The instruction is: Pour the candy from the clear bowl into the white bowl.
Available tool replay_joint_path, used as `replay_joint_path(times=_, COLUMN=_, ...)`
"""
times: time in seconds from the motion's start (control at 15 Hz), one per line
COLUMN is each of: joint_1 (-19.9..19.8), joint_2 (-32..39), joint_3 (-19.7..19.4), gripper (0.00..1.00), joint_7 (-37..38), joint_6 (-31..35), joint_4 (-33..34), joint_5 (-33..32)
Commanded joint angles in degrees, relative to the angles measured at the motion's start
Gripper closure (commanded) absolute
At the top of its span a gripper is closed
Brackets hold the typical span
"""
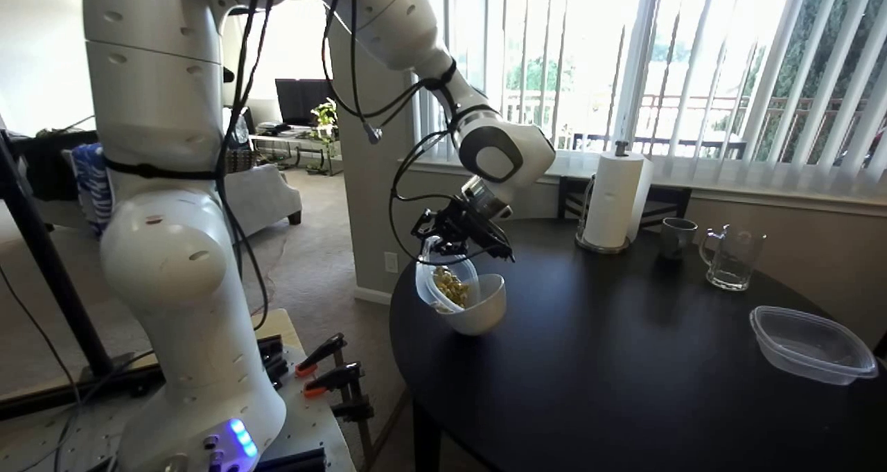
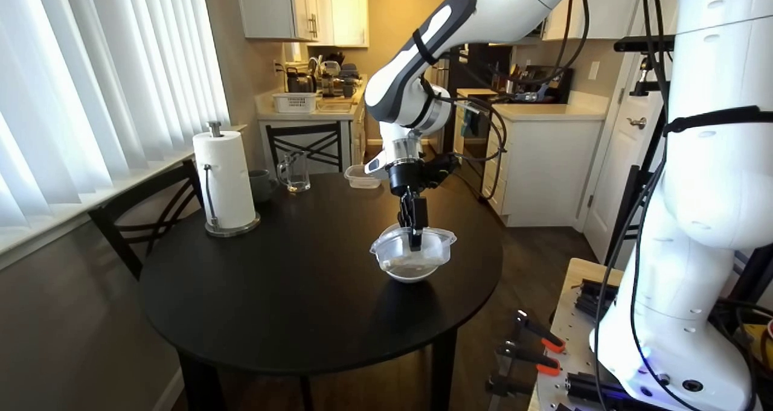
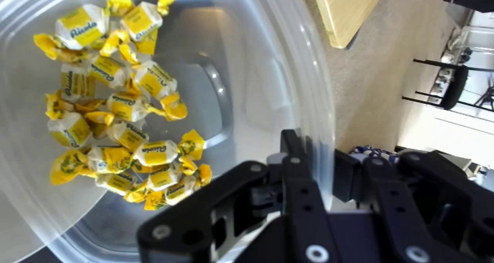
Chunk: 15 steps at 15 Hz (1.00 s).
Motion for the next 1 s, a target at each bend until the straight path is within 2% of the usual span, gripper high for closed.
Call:
replay_joint_path(times=0.0, joint_1=-2.7, joint_2=2.5, joint_3=1.4, gripper=0.97, joint_7=0.0, joint_6=-3.7, joint_4=1.7, joint_5=2.3)
replay_joint_path(times=0.4, joint_1=-4.6, joint_2=3.1, joint_3=1.3, gripper=0.97, joint_7=-1.3, joint_6=-8.3, joint_4=2.9, joint_5=1.6)
replay_joint_path(times=0.67, joint_1=-6.8, joint_2=6.5, joint_3=0.5, gripper=0.97, joint_7=-0.7, joint_6=-20.0, joint_4=8.9, joint_5=-0.7)
replay_joint_path(times=0.93, joint_1=-8.6, joint_2=12.0, joint_3=0.4, gripper=0.97, joint_7=-0.1, joint_6=-27.5, joint_4=16.0, joint_5=-0.4)
